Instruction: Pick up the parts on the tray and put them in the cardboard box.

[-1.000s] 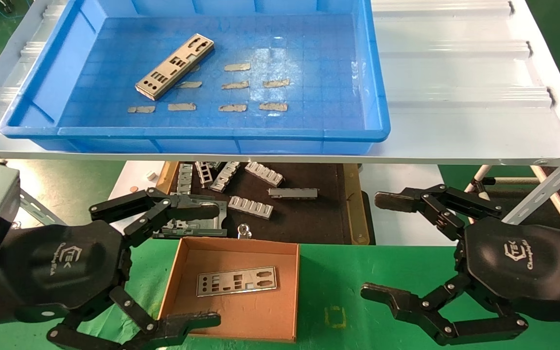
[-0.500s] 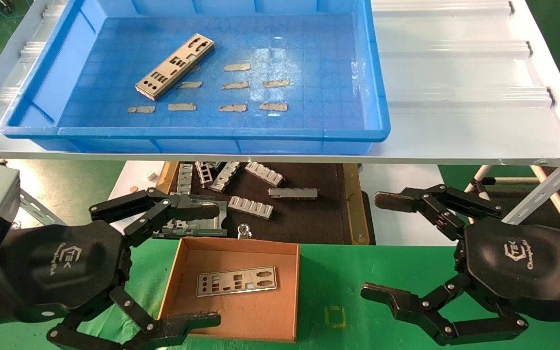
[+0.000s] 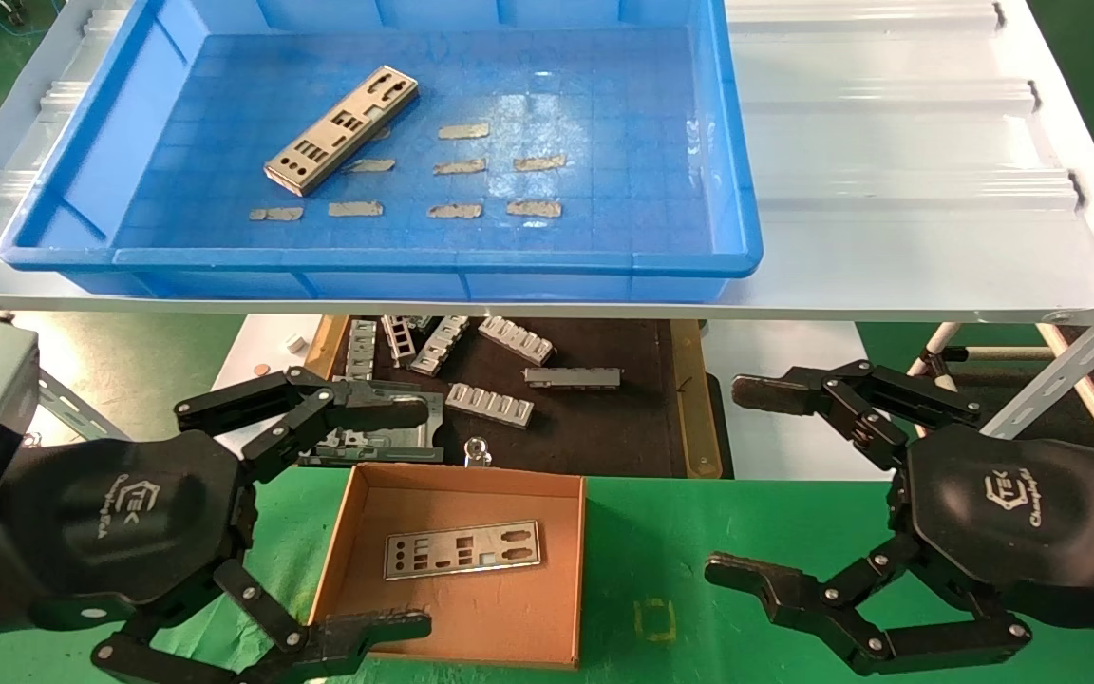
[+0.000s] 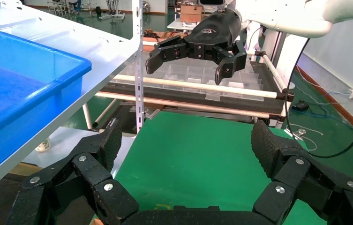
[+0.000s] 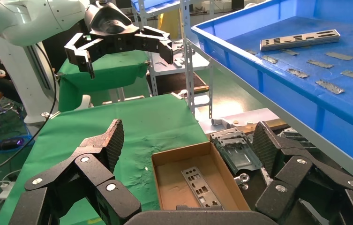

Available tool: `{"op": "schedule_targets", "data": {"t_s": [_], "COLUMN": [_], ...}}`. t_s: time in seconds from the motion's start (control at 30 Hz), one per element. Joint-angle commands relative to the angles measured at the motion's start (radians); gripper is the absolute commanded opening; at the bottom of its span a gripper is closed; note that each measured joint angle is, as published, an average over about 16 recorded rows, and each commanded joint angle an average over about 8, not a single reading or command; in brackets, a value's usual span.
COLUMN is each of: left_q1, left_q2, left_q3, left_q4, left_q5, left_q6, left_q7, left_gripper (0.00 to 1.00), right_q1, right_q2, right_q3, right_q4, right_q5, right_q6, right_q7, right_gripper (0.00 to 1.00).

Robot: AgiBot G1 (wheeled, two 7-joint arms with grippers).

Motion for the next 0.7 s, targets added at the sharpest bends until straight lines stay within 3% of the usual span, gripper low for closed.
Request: {"op": "schedule_targets", "data": {"t_s": [0.03,0.7], "left_q1": [0.0,0.0], "left_q2": [0.0,0.0], "left_q3": [0.0,0.0], "left_q4": [0.0,0.0], "left_q5": [0.0,0.0], "left_q6": [0.0,0.0], "left_q7": [0.0,0.0], "left_gripper": [1.0,1.0], "right_q1": [0.0,0.0], "right_q2": [0.0,0.0], "right_q3": [0.0,0.0], "right_q4": [0.0,0.0], "right_q5": [0.0,0.0], "right_q6": [0.0,0.0], "right_q7": [0.0,0.0], "right_gripper": [1.0,1.0]}}
